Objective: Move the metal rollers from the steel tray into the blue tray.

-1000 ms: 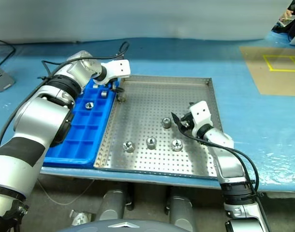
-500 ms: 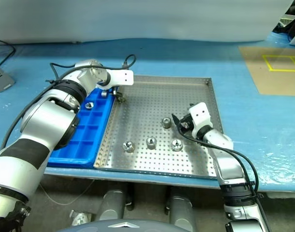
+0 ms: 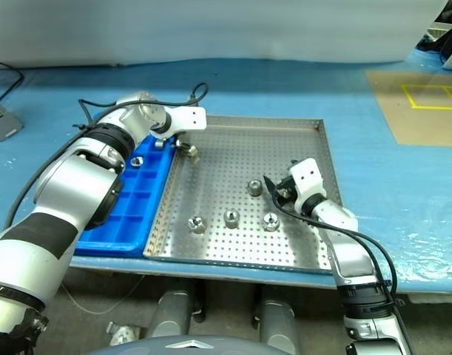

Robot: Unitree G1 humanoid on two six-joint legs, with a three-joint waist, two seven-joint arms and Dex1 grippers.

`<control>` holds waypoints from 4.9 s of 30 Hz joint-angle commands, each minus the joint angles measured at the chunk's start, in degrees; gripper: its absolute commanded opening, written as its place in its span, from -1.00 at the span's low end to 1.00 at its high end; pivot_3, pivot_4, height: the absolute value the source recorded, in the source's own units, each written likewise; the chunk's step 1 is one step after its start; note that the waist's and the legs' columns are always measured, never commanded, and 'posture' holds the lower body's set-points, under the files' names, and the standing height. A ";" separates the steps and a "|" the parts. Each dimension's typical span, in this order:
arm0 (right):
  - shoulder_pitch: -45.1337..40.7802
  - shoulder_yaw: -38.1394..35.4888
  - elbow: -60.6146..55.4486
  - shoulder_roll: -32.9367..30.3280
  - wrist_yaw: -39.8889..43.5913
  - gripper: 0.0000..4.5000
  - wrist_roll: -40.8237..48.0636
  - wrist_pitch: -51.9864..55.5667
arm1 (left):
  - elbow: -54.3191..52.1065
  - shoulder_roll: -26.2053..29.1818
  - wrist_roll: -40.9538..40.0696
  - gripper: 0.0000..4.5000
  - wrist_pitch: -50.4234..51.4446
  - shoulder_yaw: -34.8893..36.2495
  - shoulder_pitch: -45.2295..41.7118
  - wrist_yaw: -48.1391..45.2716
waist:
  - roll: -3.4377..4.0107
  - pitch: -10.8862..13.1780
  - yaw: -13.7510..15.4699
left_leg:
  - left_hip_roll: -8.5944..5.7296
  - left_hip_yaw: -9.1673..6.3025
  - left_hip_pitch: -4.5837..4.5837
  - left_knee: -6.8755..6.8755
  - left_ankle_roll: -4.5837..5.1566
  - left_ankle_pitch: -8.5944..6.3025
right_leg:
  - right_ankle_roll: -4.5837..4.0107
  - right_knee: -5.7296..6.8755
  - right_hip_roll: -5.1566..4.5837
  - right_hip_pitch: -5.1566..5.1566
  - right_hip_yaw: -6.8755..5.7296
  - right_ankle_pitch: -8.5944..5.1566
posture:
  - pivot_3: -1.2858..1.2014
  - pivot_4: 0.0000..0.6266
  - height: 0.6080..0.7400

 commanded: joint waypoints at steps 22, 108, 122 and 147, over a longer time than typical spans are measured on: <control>0.03 -0.04 -1.82 0.50 -0.29 1.00 -1.61 -1.36 | -0.11 0.12 1.33 0.62 2.31 -0.33 0.53 -1.48 | 0.00 0.00 -0.02 | 0.00 0.00 -0.01 -0.03 0.02 -0.01 | 0.00 -0.06 0.00 0.00 -0.01 0.00 | -0.05 -0.52 1.00; -5.91 -11.51 -3.15 -12.03 9.59 1.00 9.01 3.91 | -72.19 21.50 -52.11 0.59 21.14 -3.59 32.46 -39.51 | 0.18 -0.04 0.10 | 0.16 0.35 0.23 -0.15 -0.24 0.11 | -0.10 0.31 -0.06 -0.02 0.07 -0.12 | -0.01 -0.52 1.00; -4.74 -11.07 -2.79 -10.27 7.92 1.00 8.28 2.80 | -76.97 24.79 -39.16 0.59 15.59 -5.75 38.27 -37.28 | 0.24 -0.08 -0.52 | 0.20 0.33 0.35 -0.28 -0.30 0.14 | -0.02 0.30 0.05 -0.04 0.10 -0.17 | -0.01 -0.52 1.00; -4.30 -11.04 -2.57 -8.88 6.20 1.00 7.31 2.37 | -71.54 20.76 -29.27 -0.24 11.58 -6.15 43.48 -32.14 | 0.39 -0.19 -1.19 | 0.20 0.33 0.40 -0.24 -0.31 0.15 | -0.01 0.36 0.05 -0.02 0.13 -0.17 | 0.00 -0.52 1.00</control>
